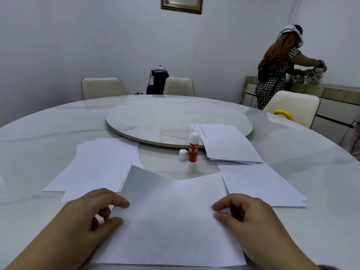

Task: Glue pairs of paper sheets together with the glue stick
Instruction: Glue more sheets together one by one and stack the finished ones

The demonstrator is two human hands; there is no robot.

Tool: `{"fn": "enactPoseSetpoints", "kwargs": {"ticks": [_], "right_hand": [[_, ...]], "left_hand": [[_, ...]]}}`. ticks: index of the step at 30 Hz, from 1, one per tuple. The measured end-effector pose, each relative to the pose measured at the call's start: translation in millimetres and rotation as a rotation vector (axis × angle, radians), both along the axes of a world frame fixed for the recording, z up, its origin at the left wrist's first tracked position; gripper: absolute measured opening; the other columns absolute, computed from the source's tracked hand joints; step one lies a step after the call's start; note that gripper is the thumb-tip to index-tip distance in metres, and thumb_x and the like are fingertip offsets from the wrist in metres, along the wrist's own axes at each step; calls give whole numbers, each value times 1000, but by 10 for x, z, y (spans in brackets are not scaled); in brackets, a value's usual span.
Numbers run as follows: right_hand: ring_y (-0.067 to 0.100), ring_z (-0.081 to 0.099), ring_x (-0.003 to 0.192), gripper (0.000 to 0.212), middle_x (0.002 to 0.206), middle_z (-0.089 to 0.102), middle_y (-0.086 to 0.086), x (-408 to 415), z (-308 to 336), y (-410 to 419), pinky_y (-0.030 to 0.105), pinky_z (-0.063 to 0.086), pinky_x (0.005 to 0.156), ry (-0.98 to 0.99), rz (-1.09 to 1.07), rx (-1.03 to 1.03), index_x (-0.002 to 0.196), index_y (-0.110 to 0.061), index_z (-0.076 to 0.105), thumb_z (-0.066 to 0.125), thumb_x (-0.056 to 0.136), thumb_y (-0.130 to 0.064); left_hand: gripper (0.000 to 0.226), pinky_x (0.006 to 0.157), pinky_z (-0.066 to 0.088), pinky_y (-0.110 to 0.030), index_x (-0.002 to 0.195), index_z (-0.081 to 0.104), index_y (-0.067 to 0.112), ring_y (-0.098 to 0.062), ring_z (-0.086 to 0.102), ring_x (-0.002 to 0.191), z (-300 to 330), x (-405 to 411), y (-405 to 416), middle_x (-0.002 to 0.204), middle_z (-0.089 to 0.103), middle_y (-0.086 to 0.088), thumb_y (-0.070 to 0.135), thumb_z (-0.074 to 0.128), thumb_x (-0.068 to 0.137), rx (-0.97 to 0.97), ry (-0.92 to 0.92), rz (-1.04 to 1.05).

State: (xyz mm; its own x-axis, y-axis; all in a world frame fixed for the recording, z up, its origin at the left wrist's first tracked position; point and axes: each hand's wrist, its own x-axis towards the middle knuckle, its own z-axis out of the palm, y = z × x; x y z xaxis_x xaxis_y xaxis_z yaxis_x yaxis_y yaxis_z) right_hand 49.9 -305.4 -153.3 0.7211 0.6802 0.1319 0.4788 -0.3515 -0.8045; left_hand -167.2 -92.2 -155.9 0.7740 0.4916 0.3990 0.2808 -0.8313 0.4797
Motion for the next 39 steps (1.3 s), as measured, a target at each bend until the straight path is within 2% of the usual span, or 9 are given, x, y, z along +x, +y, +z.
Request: {"fn": "enactPoseSetpoints", "kwargs": {"ticks": [7,11,14,18,22,24,26,31,39], "right_hand": [[-5,48,54,16,53,52,-29,-10,5,0,6,38,55,-26,1,-6,71,-35,71,75,80,-22],[-6,50,57,18,59,56,-28,-47,10,0,7,39,59,-83,-20,-9,74,-37,68,74,80,-21],[-10,51,71,23,77,56,-14,-74,5,6,6,40,69,-185,-23,-40,81,-41,60,72,81,-22],[-7,46,92,29,106,35,-22,-114,23,31,6,37,76,-334,-36,-131,94,-46,46,67,84,-29],[-8,15,119,43,134,16,-23,-213,73,148,13,19,101,-522,-31,-139,130,-45,34,52,90,-44],[-6,2,137,53,154,5,-23,-280,68,312,18,7,110,-449,84,-188,147,-37,19,35,97,-46],[1,-10,145,58,161,-8,-15,-331,-12,478,22,-4,114,-451,183,-306,154,-27,4,24,101,-43],[8,-13,147,62,162,-15,-5,-300,-196,571,24,-14,111,-511,217,-519,154,-20,-8,15,101,-44],[6,-16,146,62,161,-18,-7,-270,-160,514,23,-13,112,-460,221,-574,154,-22,-11,12,101,-47]], "left_hand": [[57,52,39,-6,95,58,55,3,51,56,-1,-9,20,86,57,23,13,84,66,3,21,28],[57,54,40,-5,95,56,58,11,51,84,-17,11,8,104,58,31,15,82,67,23,8,33],[50,62,39,-13,91,58,60,15,48,97,-37,15,7,112,53,31,19,80,70,28,2,51],[40,66,40,-8,66,62,49,14,51,89,-25,6,-17,100,58,26,12,78,71,28,87,20],[25,83,43,-16,88,57,46,-1,56,97,77,139,-125,107,56,23,22,63,84,107,-38,45],[33,104,17,-7,125,48,39,3,32,125,79,350,-231,132,40,24,37,39,94,117,-26,88],[51,100,-15,-1,149,17,28,1,2,141,4,630,-360,156,11,15,38,24,99,111,135,77],[56,115,-11,-28,150,-11,25,-3,-14,143,-128,773,-399,158,-16,9,37,13,101,189,478,60],[59,115,-12,-26,149,-14,25,-2,-18,142,-130,698,-375,157,-19,10,42,11,99,194,522,52]]}}
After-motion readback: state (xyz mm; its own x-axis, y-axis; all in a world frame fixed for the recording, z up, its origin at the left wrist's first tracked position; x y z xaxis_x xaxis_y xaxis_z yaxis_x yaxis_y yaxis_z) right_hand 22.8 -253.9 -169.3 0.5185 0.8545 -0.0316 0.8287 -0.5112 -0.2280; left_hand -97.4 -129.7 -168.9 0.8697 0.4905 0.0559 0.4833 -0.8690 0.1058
